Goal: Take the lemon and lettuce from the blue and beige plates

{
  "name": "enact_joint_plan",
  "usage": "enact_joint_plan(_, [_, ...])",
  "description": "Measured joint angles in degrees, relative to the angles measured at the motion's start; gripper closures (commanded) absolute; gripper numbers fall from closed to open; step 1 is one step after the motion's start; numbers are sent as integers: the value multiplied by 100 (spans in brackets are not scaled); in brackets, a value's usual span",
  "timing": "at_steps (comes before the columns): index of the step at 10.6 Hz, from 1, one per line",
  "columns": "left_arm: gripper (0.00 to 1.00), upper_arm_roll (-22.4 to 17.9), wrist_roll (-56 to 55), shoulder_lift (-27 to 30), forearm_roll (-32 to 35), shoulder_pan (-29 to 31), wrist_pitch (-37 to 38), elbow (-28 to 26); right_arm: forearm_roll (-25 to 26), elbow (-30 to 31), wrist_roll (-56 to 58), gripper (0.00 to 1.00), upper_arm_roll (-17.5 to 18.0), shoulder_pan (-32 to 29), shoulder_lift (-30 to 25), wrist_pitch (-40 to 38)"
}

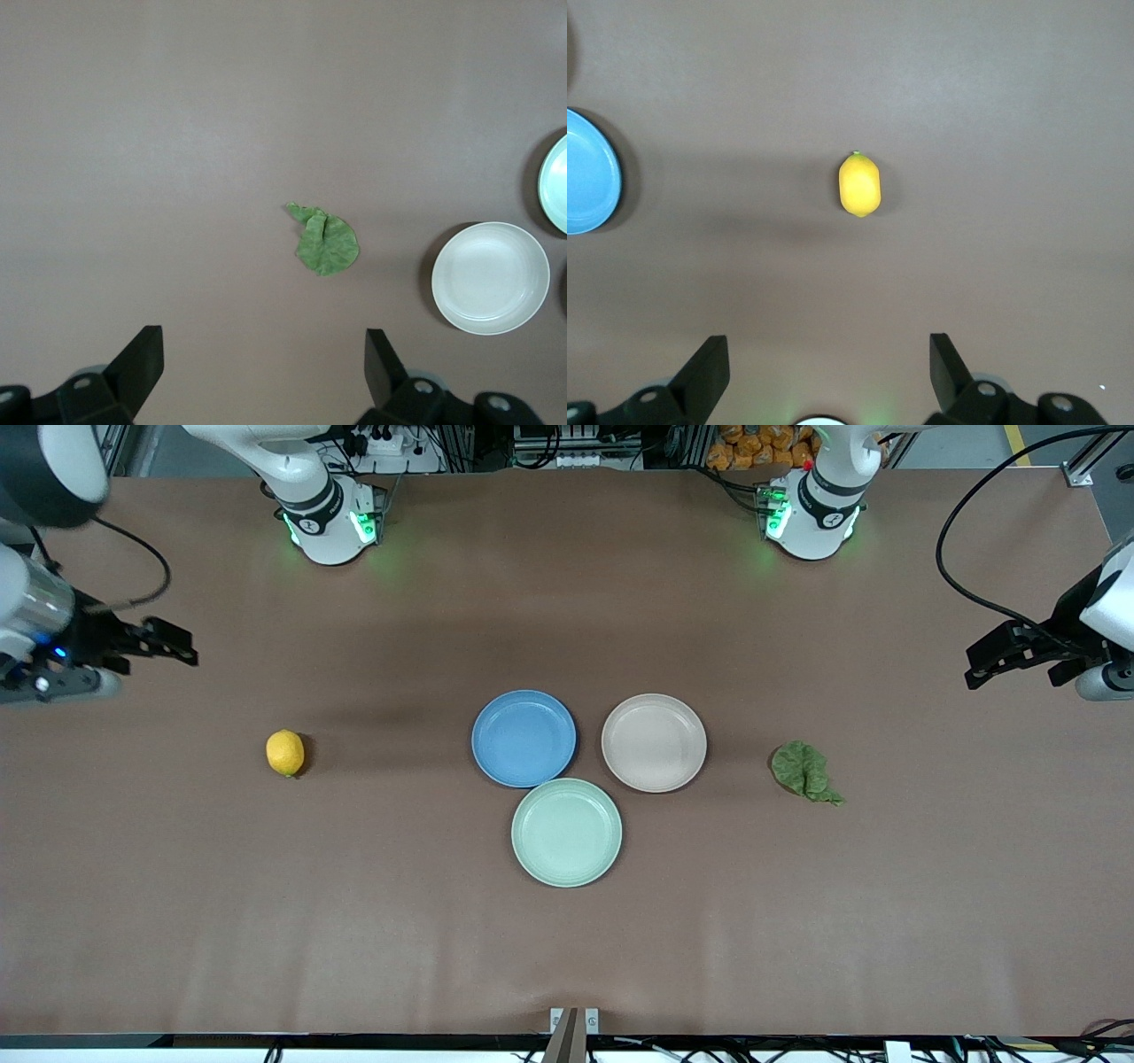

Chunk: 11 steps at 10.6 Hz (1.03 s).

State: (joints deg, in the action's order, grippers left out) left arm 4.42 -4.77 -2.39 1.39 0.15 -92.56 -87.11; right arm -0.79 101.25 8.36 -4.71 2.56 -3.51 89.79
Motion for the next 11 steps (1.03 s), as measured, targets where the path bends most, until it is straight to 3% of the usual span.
enact_joint_plan(5, [0, -22, 26, 0, 0, 0, 29, 3, 58, -991, -4, 0, -13, -45, 11, -680])
enact_joint_plan(7, [0, -25, 26, 0, 0, 1, 50, 3, 58, -1105, -4, 0, -5, -45, 78, -941])
enact_joint_plan(11, [0, -29, 26, -1, 0, 15, 98, 3, 69, -1633, -47, 0, -12, -46, 459, -949])
